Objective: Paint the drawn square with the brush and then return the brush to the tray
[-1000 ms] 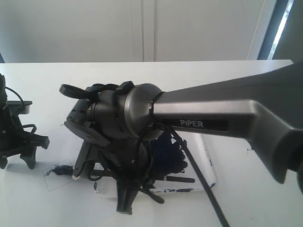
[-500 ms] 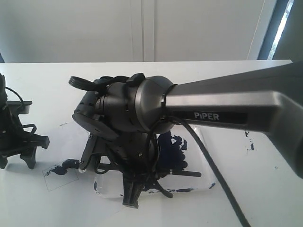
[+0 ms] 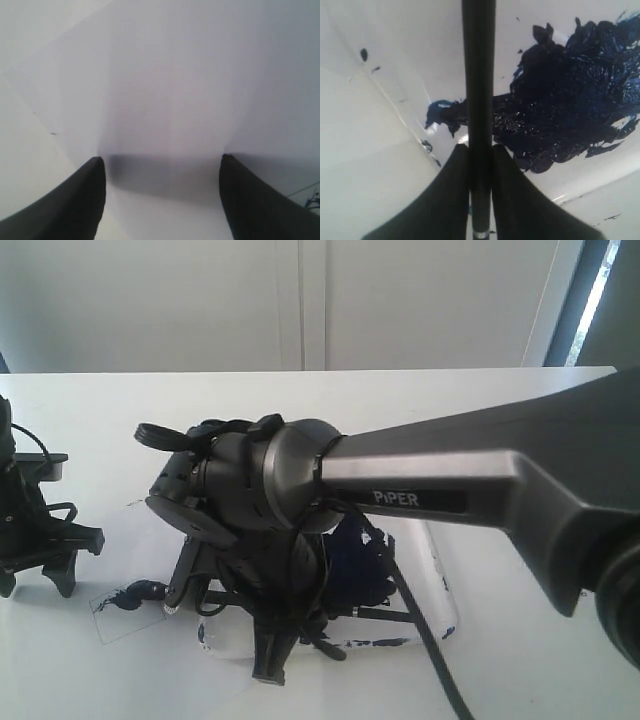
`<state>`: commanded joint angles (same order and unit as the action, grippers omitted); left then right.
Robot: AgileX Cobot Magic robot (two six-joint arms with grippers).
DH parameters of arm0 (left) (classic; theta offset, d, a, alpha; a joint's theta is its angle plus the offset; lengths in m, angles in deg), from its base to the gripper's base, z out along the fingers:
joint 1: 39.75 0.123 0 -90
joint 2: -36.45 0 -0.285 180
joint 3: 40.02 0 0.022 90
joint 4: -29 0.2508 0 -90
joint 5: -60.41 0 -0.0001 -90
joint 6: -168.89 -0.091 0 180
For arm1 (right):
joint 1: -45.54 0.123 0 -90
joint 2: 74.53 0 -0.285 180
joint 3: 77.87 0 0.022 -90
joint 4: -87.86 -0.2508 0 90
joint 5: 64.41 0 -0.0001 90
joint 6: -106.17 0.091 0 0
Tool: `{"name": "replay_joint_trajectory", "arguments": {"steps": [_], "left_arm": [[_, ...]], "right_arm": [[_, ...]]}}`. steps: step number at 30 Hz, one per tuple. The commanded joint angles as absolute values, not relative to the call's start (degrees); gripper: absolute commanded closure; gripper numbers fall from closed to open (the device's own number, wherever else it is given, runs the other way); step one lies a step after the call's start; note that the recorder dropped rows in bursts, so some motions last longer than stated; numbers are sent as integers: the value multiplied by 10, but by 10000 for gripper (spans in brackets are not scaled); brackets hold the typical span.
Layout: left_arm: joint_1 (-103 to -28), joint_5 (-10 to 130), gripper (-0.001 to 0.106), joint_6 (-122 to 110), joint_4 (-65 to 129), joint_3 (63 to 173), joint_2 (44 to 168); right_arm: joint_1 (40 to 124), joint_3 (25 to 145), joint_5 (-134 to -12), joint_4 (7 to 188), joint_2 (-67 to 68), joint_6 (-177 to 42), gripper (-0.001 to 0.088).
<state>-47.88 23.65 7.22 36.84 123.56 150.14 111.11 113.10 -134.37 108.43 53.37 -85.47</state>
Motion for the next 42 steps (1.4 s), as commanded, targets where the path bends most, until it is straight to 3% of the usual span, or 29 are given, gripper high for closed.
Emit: {"name": "replay_joint_trajectory", "arguments": {"steps": [42], "left_arm": [[-479,233,377,71,368,1236,1519]], "right_arm": [[1172,1135,-1344,1035,510,-877,868]]}}
